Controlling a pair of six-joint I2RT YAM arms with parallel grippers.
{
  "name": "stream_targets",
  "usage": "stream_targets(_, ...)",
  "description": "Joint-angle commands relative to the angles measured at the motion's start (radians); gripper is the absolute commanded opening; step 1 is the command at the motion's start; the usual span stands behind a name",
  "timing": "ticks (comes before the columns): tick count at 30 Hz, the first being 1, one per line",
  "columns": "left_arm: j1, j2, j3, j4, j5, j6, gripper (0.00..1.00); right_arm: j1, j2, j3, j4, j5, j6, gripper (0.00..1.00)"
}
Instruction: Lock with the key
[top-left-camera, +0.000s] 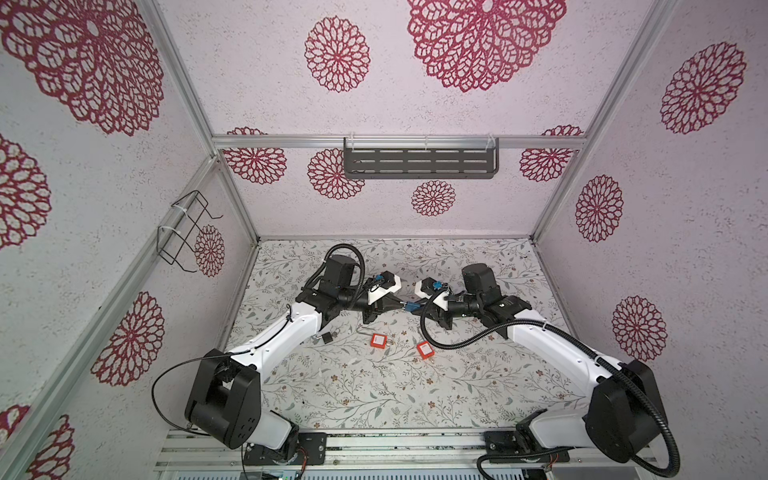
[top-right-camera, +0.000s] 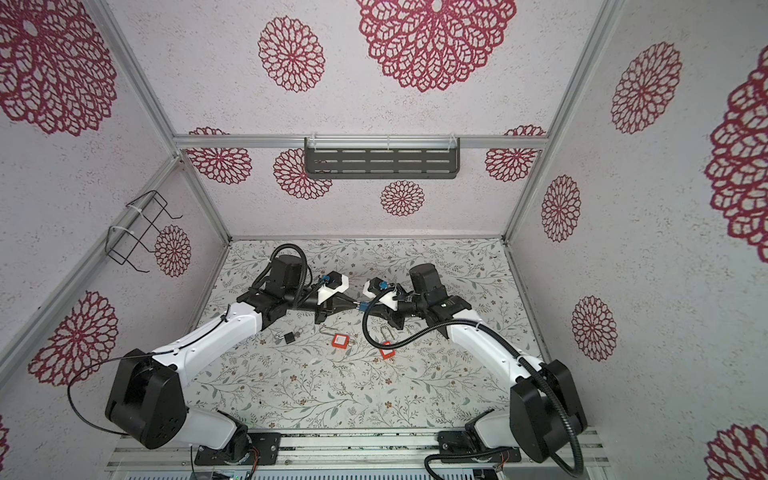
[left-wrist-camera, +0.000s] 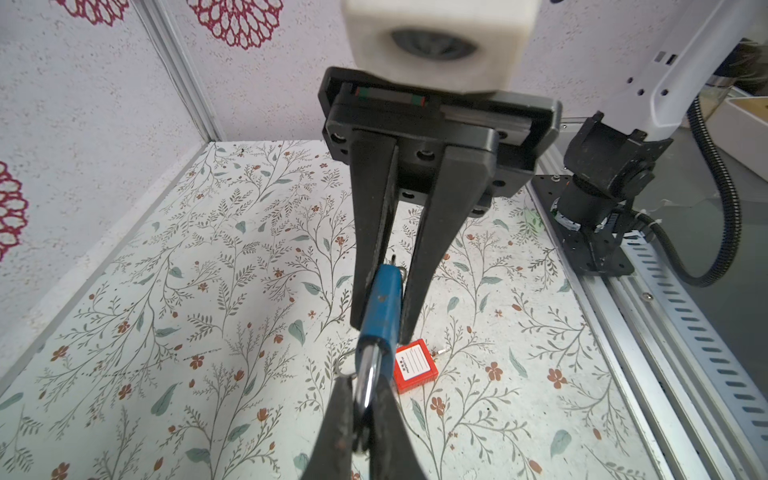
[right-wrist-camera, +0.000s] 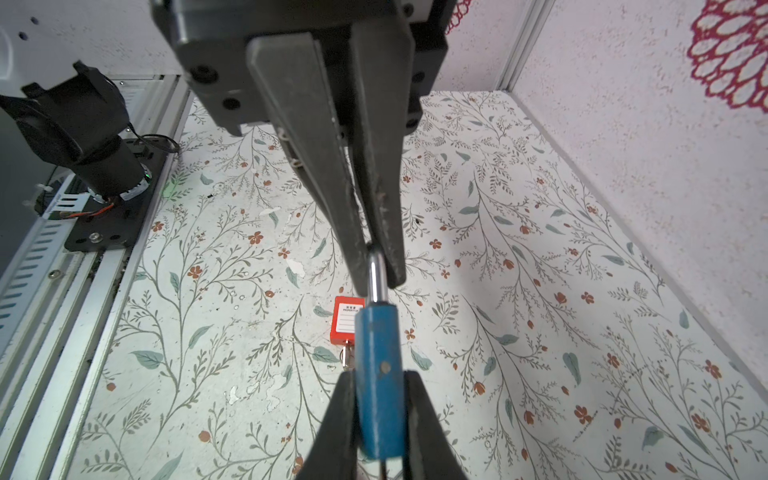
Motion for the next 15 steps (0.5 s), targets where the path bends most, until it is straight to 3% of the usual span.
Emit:
stream_targets(1, -0.002, -0.028, 0.047, -0.12, 0.132, 0.013, 0.0, 0.017, -0.089, 0.009, 0.157, -0.025, -0.04, 0.1)
stream_targets(3, 0.015, -0.03, 0.069, -0.153, 0.133, 0.034, 0.0, 0.015, -0.109, -0.003, 0.114, -0.007, -0.04, 0.25)
stream_targets(6, 0.035, -0.028, 0.091, -0.174, 0.133, 0.046, 0.0, 0.015, -0.135, -0.015, 0.045, 0.023, -0.044, 0.39)
stream_targets(10, 0.067, -0.03, 0.109, -0.17, 0.15, 0.03, 0.0, 0.015, -0.182, -0.039, -0.03, 0.045, -0.001, 0.51)
stream_targets(15, 0.075, -0.035, 0.119, -0.17, 0.146, 0.031, 0.0, 0.018, -0.296, -0.145, -0.018, 0.092, 0.066, 0.54)
